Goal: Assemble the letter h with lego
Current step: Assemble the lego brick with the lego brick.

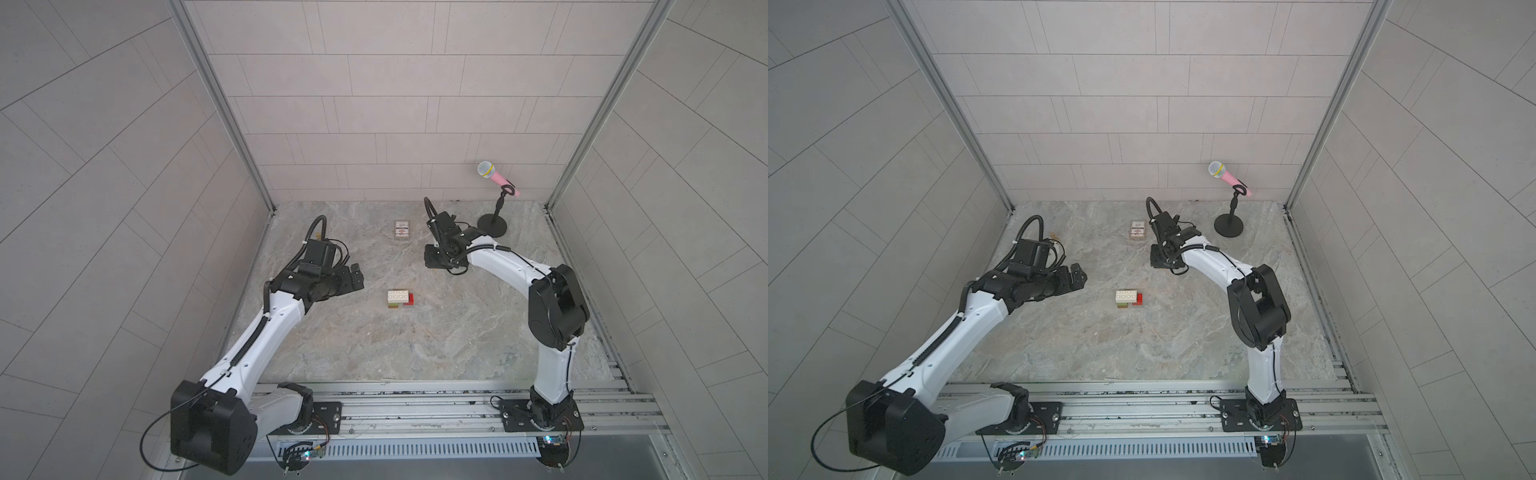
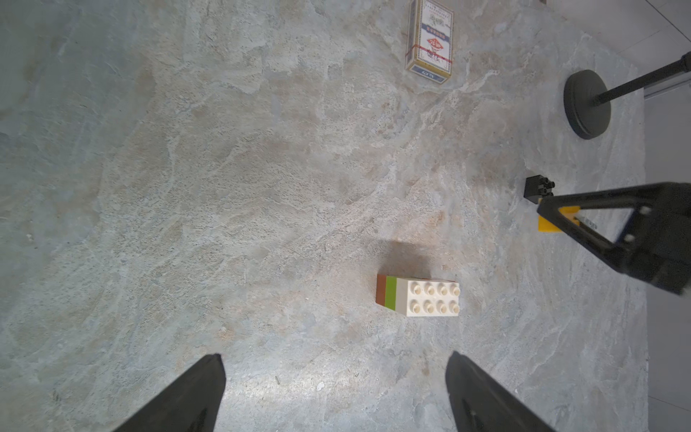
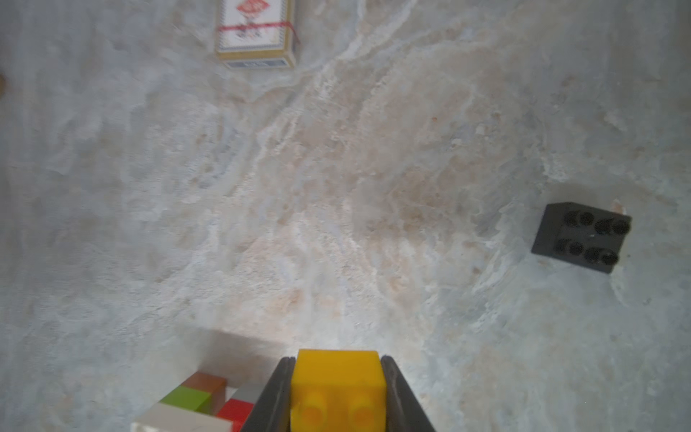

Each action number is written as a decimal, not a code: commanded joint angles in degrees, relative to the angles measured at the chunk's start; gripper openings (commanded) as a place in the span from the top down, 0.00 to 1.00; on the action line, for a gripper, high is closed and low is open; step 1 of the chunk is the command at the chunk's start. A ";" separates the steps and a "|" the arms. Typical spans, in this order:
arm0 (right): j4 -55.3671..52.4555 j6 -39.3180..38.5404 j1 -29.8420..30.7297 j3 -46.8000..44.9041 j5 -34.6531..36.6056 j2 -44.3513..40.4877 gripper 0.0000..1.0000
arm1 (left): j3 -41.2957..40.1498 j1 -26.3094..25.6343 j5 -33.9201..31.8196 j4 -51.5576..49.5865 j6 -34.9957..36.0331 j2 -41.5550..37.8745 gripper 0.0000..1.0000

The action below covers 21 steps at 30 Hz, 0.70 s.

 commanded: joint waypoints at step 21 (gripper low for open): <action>-4.39 21.39 18.86 7.38 11.14 7.19 1.00 | 3.81 2.40 -12.43 -6.71 -4.56 -2.51 0.00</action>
